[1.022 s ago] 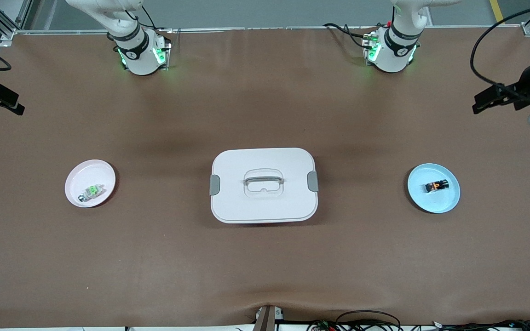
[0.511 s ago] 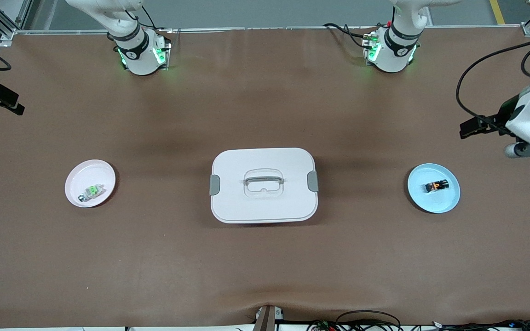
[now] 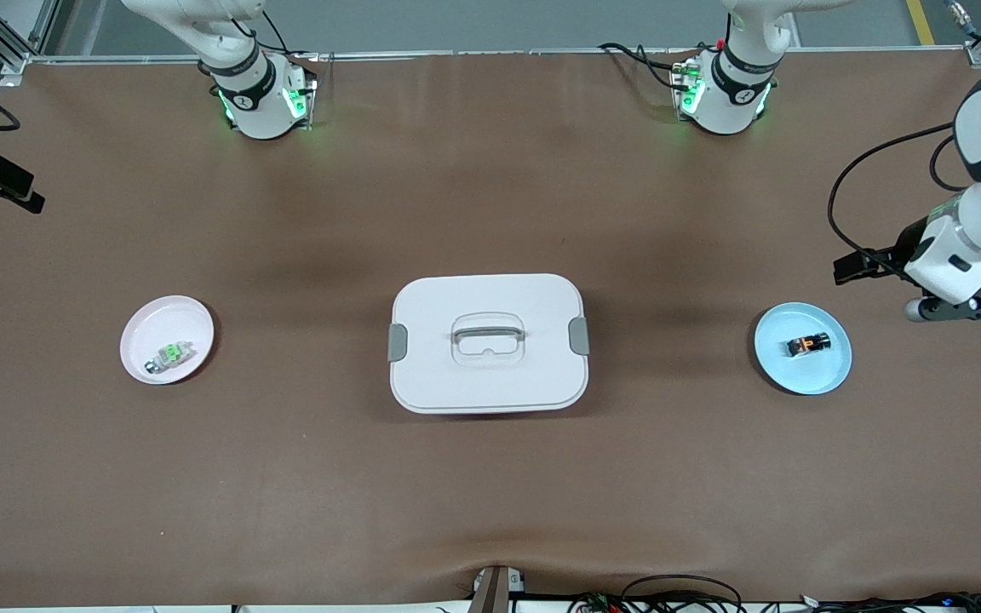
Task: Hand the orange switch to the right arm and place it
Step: 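Move the left gripper toward the black-orange switch on the blue plate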
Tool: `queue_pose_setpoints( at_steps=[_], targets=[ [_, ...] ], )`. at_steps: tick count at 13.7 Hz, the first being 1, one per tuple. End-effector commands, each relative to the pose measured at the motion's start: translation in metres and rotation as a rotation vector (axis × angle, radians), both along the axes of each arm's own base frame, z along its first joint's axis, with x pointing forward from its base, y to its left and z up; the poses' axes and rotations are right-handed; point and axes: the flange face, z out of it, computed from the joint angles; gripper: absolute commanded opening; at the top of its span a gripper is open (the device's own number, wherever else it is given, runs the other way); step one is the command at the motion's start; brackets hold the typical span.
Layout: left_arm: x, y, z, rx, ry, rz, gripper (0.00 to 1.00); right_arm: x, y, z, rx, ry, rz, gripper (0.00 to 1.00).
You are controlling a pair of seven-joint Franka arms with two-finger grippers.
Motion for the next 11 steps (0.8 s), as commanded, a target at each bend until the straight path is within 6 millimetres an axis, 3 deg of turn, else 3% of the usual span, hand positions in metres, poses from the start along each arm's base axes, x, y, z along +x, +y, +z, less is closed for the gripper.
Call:
queue_pose_setpoints(
  at_steps=[1,7,11],
  targets=[
    [0.004,0.022,-0.02,0.011,0.001,-0.002,1.0,-0.001,-0.004,0.006,0.001,-0.008,-0.011,1.0],
    [0.008,0.044,-0.084,0.015,-0.025,-0.003,1.0,-0.001,-0.004,0.006,0.001,-0.008,-0.01,1.0],
    [0.01,0.044,-0.125,0.021,-0.02,-0.015,1.0,-0.001,-0.004,0.006,0.001,-0.006,-0.01,1.0]
  ],
)
